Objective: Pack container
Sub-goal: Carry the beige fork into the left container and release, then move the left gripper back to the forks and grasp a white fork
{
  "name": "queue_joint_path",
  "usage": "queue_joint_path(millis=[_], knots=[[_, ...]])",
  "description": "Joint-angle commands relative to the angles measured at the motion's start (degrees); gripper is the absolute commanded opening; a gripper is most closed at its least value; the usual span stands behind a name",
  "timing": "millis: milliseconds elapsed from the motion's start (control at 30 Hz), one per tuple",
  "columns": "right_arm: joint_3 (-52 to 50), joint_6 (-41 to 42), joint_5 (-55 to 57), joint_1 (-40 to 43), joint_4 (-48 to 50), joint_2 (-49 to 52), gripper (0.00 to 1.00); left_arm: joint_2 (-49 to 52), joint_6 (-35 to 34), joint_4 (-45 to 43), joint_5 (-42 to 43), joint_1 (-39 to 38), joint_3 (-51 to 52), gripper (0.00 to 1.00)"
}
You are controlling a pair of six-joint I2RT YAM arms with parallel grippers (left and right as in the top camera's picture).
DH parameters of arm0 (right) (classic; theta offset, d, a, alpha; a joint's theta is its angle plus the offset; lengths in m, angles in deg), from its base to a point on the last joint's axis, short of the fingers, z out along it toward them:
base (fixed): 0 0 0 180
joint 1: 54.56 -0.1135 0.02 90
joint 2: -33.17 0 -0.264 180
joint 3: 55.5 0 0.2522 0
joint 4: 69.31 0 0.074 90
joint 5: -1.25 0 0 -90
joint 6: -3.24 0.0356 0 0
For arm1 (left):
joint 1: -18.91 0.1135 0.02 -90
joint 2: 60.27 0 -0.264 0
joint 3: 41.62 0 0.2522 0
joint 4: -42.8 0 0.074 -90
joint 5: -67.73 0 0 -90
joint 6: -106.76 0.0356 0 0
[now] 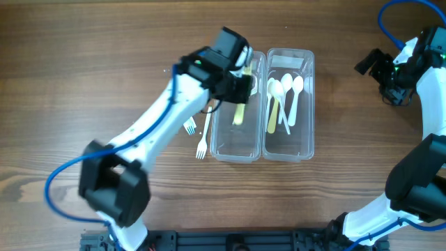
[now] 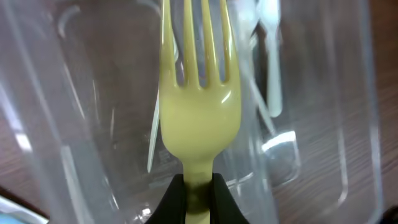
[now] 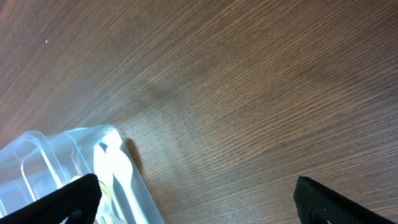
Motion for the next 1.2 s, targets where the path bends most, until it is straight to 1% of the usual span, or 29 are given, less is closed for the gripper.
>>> queue_joint_path(millis=[0, 33, 67, 100, 133, 267, 300, 333, 400, 433, 467, 500, 533, 600, 667, 700, 733, 767, 967, 1033, 1067, 1100, 1167], knots=[[-0.15, -0.13, -0.70, -0.20, 0.33, 0.33, 1.00, 3.34, -1.42, -0.90, -0.61, 0.50, 0.04, 0.04], [-0.15, -0.11, -0.70, -0.20, 0.37, 0.33, 1.00, 3.37, -1.62, -1.22, -1.46, 0.83, 0.04, 0.06], [-0.15, -0.11, -0.70, -0.20, 0.48, 0.33, 1.00, 3.32, -1.60, -1.66, -1.75, 1.11, 0.04, 0.11], [-0.15, -0.09, -0.70, -0.20, 0.70, 0.33, 1.00, 2.91, -1.62, -1.95, -1.70, 1.70, 0.02, 0.22], [-0.15, -0.11, -0.70, -0.20, 0.94, 0.33, 1.00, 2.49, -2.16, -1.90, -1.70, 2.16, 0.00, 0.27], [-0.15, -0.11, -0.70, -0.20, 1.18, 0.33, 1.00, -0.39, -3.04, -1.46, 1.40, 4.46, -0.02, 0.40], [-0.15, -0.11, -0.70, -0.20, 1.20, 0.33, 1.00, -1.29, -3.02, -1.46, 2.38, 5.07, -0.02, 0.49], [-0.15, -0.11, -0.70, -0.20, 1.20, 0.33, 1.00, -2.12, -3.02, -1.31, 3.39, 5.53, -0.02, 0.66], [-0.15, -0.11, -0.70, -0.20, 1.29, 0.33, 1.00, -3.32, -2.95, -0.33, 4.96, 6.23, -0.02, 0.93], [-0.15, -0.11, -0.70, -0.20, 1.40, 0.33, 1.00, -3.98, -2.38, 0.37, 4.59, 6.71, -0.02, 0.90], [-0.15, -0.11, -0.70, -0.20, 1.38, 0.33, 1.00, -4.22, -2.47, 1.33, 3.10, 7.32, -0.02, 0.76], [-0.15, -0.15, -0.70, -0.20, 1.31, 0.33, 1.00, -4.33, -3.21, 2.93, 1.38, 8.04, -0.02, 0.65], [-0.15, -0.13, -0.70, -0.20, 1.18, 0.33, 1.00, -4.33, -4.57, 4.59, -0.57, 8.81, -0.02, 0.63], [-0.15, -0.11, -0.70, -0.20, 1.18, 0.33, 1.00, -4.31, -8.79, 8.72, -5.73, 10.75, 0.00, 0.64], [-0.15, -0.11, -0.70, -0.20, 1.20, 0.33, 1.00, -4.31, -15.69, 12.50, -9.81, 13.40, 0.22, 0.56], [-0.15, -0.11, -0.70, -0.20, 1.20, 0.33, 1.00, -4.22, -18.18, 12.96, -9.94, 14.21, 0.46, 0.53], [-0.15, -0.09, -0.70, -0.20, 1.22, 0.33, 1.00, -4.13, -21.16, 12.96, -9.94, 14.86, 0.87, 0.46], [-0.15, -0.09, -0.70, -0.20, 1.27, 0.33, 1.00, -4.02, -24.79, 12.50, -10.08, 15.23, 1.66, 0.43], [-0.15, -0.07, -0.72, -0.20, 1.16, 0.33, 1.00, -1.60, -39.95, 6.86, -15.19, 14.16, 6.88, 0.45], [-0.15, -0.09, -0.72, -0.20, 1.18, 0.33, 1.00, 0.44, -44.17, 5.05, -16.33, 13.90, 8.28, 0.40], [-0.15, -0.07, -0.72, -0.20, 1.18, 0.33, 1.00, 1.92, -45.90, 4.04, -16.44, 13.92, 8.79, 0.38], [-0.15, -0.09, -0.72, -0.20, 1.16, 0.33, 1.00, 3.78, -47.74, 3.61, -16.85, 13.97, 8.85, 0.38], [-0.15, -0.11, -0.72, -0.20, 1.16, 0.33, 1.00, 6.69, -47.80, 2.34, -17.27, 13.97, 8.85, 0.38]])
